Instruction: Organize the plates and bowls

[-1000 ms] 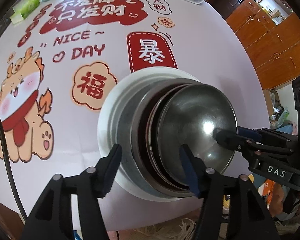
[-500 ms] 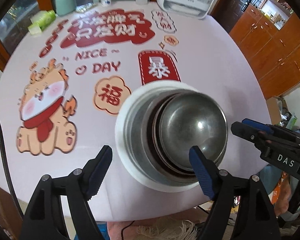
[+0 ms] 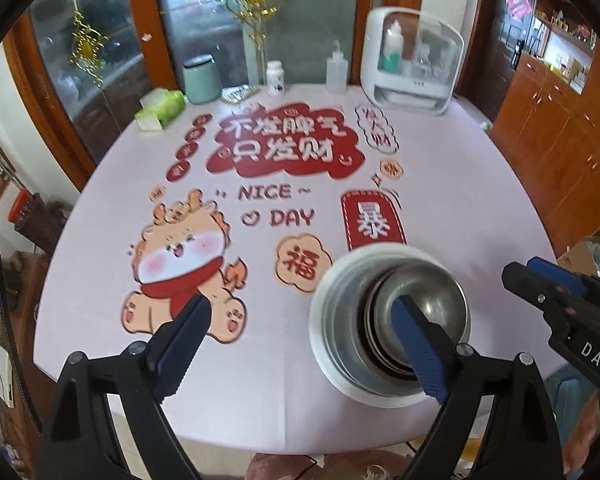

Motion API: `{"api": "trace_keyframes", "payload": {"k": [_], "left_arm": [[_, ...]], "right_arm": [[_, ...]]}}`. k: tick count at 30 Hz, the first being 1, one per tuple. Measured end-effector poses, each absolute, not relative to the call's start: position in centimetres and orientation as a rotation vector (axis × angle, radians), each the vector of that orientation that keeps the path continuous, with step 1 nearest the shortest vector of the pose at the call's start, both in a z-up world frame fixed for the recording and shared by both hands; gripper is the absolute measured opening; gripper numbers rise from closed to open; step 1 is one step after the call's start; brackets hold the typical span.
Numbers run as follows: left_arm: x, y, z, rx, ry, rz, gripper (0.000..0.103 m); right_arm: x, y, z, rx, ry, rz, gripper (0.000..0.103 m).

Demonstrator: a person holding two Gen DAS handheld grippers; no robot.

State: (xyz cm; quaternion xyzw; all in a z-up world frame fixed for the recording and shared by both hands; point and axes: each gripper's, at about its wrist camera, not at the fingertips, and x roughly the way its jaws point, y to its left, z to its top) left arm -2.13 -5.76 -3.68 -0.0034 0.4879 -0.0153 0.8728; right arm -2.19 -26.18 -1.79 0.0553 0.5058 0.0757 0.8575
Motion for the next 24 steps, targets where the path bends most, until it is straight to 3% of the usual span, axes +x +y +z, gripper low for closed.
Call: {"api": "trace_keyframes", "payload": {"k": [10, 16, 24], "left_arm": [[-3.7, -2.7, -0.9, -0.045, 0.967, -0.004, 0.092], [-4.2, -1.8, -0.6, -0.022, 0.965, 0.018, 0.092], [-4.6, -0.2, -0.4, -0.034, 0.964, 0.044, 0.095]], "right_arm": [[-3.4, -22.5, 0.4, 0.093, 1.026, 0.143, 0.037], [-4.7, -20.9, 1.6, 0.051, 0.978, 0.093, 0.051], [-5.6, -19.6, 2.8, -0.002, 0.933, 0.05, 0.056]]}}
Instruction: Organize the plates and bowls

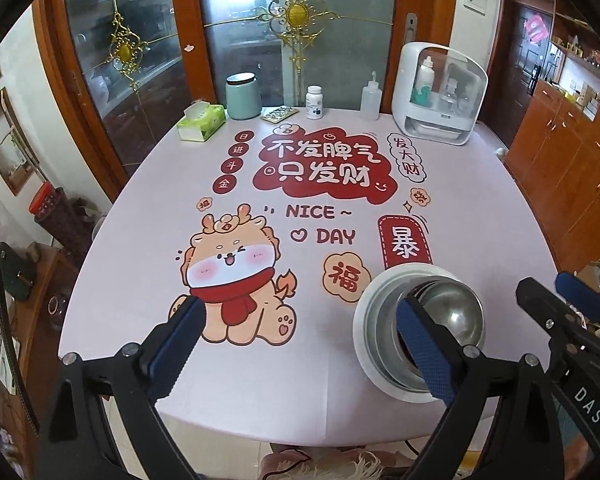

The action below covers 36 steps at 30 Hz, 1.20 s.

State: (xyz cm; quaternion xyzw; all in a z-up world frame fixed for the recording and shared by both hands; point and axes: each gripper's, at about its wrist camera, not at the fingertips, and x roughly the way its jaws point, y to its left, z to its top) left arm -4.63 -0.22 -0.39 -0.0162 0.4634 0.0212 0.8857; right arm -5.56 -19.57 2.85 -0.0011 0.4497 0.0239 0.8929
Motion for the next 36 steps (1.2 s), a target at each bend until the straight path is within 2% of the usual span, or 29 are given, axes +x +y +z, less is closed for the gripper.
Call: {"api": "trace_keyframes", "payload": {"k": [36], "left_arm": [[-4.2, -1.1, -0.4, 0.011, 0.983, 0.003, 0.096]], "right_arm": [[-5.2, -20.4, 1.9, 0.044, 0.98, 0.01, 0.056]]}}
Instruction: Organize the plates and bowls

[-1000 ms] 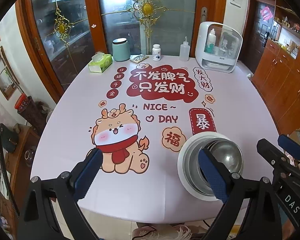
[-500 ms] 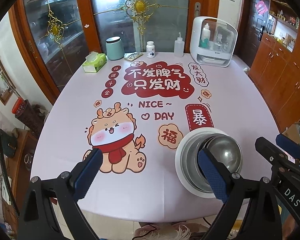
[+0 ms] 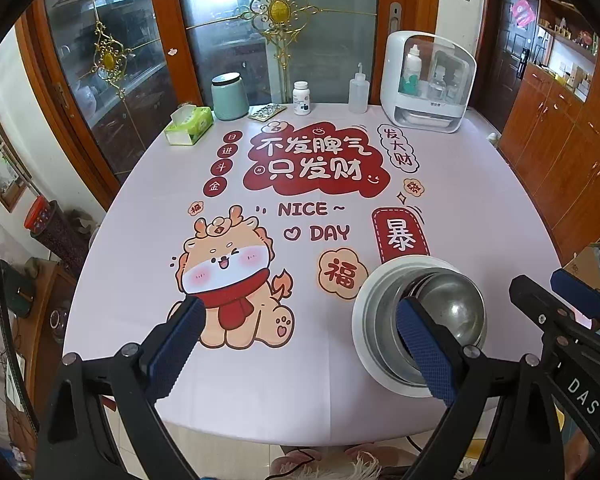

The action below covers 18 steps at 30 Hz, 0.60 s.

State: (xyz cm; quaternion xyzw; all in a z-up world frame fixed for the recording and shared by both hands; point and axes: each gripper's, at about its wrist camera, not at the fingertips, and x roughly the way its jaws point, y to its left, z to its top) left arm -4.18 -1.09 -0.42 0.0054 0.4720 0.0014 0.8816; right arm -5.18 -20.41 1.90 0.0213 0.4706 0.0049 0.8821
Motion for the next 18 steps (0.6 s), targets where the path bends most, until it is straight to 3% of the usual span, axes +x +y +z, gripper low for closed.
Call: {"api": "trace_keyframes", "payload": {"k": [18], "left_arm": [[-3.66, -0.66, -0.89, 0.011, 1.007, 0.005, 0.096]], "right_arm": [[-4.67, -19.96, 1.7, 0.043, 0.986, 0.019, 0.056]]}}
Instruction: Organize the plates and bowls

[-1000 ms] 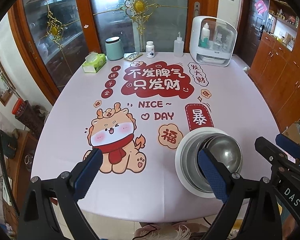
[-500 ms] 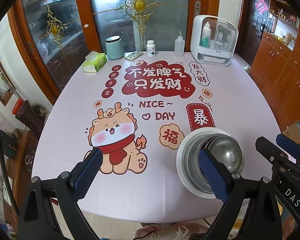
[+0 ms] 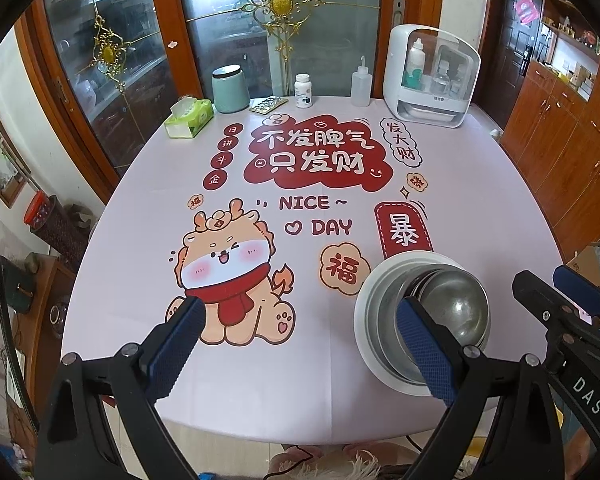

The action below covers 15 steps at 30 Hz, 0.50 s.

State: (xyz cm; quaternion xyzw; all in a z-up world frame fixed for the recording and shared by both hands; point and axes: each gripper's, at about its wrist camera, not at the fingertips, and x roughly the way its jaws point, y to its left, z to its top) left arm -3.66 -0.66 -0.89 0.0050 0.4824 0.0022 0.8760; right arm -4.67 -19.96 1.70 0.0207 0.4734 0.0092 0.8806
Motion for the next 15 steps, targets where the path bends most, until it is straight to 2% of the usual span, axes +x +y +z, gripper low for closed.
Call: {"api": "trace_keyframes", "payload": {"k": [15], "left_arm": [[-3.44, -0.6, -1.01, 0.017, 1.008, 0.003, 0.096]], "right_arm": [[-4.19, -19.91, 1.43, 0.047, 0.994, 0.031, 0.056]]}}
